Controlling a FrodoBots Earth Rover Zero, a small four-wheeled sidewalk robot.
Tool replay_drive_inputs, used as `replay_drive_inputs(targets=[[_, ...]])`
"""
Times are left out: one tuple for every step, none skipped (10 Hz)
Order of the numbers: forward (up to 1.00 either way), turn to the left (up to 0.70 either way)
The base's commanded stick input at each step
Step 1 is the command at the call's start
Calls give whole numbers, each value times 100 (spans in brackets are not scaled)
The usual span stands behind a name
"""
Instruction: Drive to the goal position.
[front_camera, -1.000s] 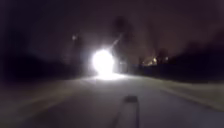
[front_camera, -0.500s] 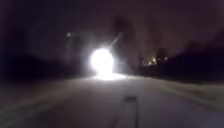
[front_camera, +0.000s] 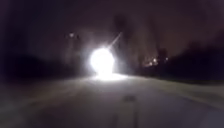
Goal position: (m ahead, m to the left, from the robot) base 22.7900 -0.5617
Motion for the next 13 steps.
replay_drive_inputs(targets=[[100, 5], [100, 5], [100, 5], [100, 5], [100, 5], [100, 5], [100, 5], [100, 5], [100, 5], [100, 4], [100, 4], [100, 4], [100, 4]])
